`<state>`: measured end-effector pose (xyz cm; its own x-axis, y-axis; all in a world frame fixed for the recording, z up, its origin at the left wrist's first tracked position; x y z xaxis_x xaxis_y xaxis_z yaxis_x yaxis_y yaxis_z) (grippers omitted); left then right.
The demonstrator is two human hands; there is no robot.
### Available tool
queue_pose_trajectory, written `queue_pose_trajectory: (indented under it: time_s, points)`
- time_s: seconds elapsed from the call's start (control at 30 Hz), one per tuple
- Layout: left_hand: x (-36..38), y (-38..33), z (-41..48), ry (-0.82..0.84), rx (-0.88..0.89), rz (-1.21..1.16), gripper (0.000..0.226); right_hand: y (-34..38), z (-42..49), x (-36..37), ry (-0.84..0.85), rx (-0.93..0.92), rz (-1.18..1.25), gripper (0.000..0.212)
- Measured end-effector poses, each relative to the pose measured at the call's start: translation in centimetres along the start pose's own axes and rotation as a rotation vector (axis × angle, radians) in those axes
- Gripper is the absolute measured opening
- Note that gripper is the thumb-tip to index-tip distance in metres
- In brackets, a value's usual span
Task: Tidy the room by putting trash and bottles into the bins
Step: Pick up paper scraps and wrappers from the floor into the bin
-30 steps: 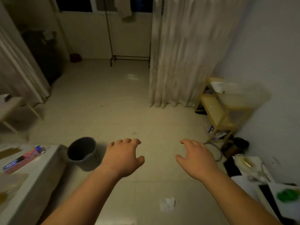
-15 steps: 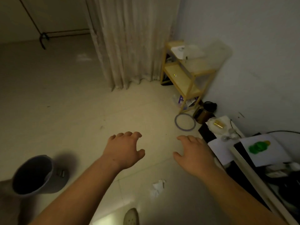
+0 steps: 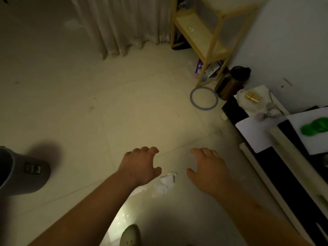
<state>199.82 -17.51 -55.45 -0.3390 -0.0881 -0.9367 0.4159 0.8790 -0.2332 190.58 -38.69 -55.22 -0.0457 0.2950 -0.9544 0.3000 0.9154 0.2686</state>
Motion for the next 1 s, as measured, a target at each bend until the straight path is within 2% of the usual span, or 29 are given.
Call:
queue_pose_trajectory:
  time_s: [0.33,0.53,0.63,0.77,0.9,1.0]
  points:
    - [33.4,4.1,6.4,0.197,-0.052,-0.115,0.078,-9.7,3.2,28.4,0.032,-0.001,-0.032,0.065]
    - [48.1,4.5,10.7,0.207,-0.027,-0.138,0.085,-15.0,5.3,40.1,-0.008,-0.031,-0.040,0.065]
    - [52.9,5.0,12.1,0.157,-0.037,-0.141,0.082,-16.4,6.2,43.9,-0.031,-0.060,-0.038,0.065]
    - [56.6,6.1,12.1,0.062,0.042,-0.074,0.077,-16.9,6.6,47.0,-0.023,-0.064,-0.020,0.064]
    - [56.8,7.0,12.4,0.079,0.031,-0.195,0.061,-16.8,6.1,48.0,0.001,-0.073,-0.011,0.063]
    - [55.2,7.7,13.0,0.067,0.019,-0.246,0.061,-16.8,6.1,47.8,-0.020,-0.072,0.001,0.062]
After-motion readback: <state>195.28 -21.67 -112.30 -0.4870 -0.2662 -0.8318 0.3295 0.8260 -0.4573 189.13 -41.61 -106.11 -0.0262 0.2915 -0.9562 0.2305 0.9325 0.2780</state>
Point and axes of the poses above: each hand's wrist, its own z-axis towards the middle knuckle, its own x-axis out of the palm, y = z × x, the point moved 4 cm from there along z, towards the middle knuckle, and after that the axes turned 13 degrees about -y, right-handed, at the moved point
